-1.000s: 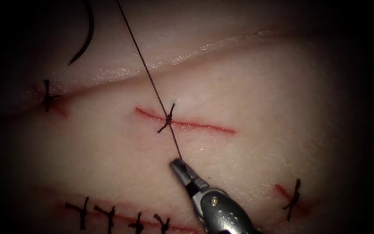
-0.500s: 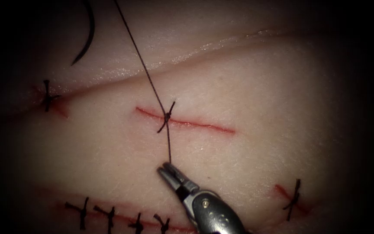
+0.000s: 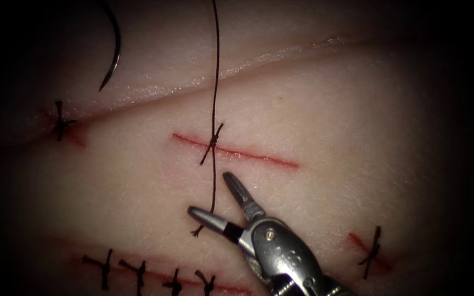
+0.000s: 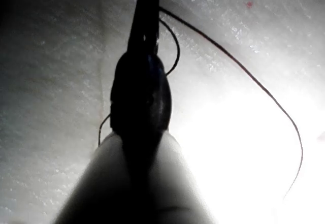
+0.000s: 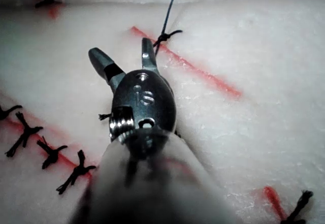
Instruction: Wound Closure
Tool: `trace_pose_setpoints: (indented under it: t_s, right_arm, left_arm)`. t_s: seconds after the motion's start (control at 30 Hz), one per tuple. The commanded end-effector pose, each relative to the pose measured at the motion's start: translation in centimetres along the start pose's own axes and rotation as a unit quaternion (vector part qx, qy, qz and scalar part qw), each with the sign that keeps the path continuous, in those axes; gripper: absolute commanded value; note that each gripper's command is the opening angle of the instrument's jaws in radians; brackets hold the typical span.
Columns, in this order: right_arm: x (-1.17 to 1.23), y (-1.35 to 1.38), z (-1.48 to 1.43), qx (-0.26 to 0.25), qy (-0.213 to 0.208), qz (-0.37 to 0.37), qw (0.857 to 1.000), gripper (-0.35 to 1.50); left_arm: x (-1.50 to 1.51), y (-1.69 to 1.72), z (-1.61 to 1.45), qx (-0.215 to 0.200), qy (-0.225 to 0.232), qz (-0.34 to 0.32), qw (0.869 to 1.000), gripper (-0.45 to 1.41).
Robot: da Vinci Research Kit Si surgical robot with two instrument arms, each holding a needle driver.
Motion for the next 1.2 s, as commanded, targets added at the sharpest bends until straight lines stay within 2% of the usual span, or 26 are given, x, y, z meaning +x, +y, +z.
trace_pose_setpoints:
  t_s: [0.03,0.23,0.33,0.5,0.7,0.83,0.93,1.2]
  right_arm:
    - [0.03,0.04,0.10,0.002,-0.007,-0.005,1.000,1.18]
    - [0.30,0.38,0.22,-0.004,-0.026,-0.030,0.999,1.18]
    - [0.32,0.47,0.29,-0.003,-0.034,-0.034,0.999,1.18]
    - [0.28,0.56,0.40,-0.003,-0.053,-0.043,0.998,1.21]
    - [0.28,0.58,0.45,-0.004,-0.056,-0.048,0.997,1.21]
    - [0.29,0.56,0.51,-0.006,-0.057,-0.056,0.997,1.23]
    - [0.31,0.55,0.58,-0.009,-0.062,-0.063,0.996,1.26]
    - [0.37,0.53,0.77,-0.017,-0.066,-0.090,0.994,1.31]
  left_arm:
    - [-0.07,0.03,-0.09,-0.003,0.000,-0.002,1.000,-0.45]
    - [0.05,0.42,-0.89,-0.055,0.016,-0.041,0.998,-0.45]
    - [0.07,0.56,-1.10,-0.067,0.020,-0.050,0.996,-0.45]
    - [0.20,0.82,-1.49,-0.115,0.027,-0.081,0.990,-0.45]
    - [0.32,1.01,-1.82,-0.172,0.048,-0.125,0.976,-0.45]
    - [0.38,1.10,-1.97,-0.140,0.043,-0.165,0.975,-0.45]
    - [0.42,1.17,-2.07,-0.119,0.033,-0.217,0.968,-0.45]
    - [0.54,1.35,-2.26,-0.125,0.006,-0.293,0.948,-0.45]
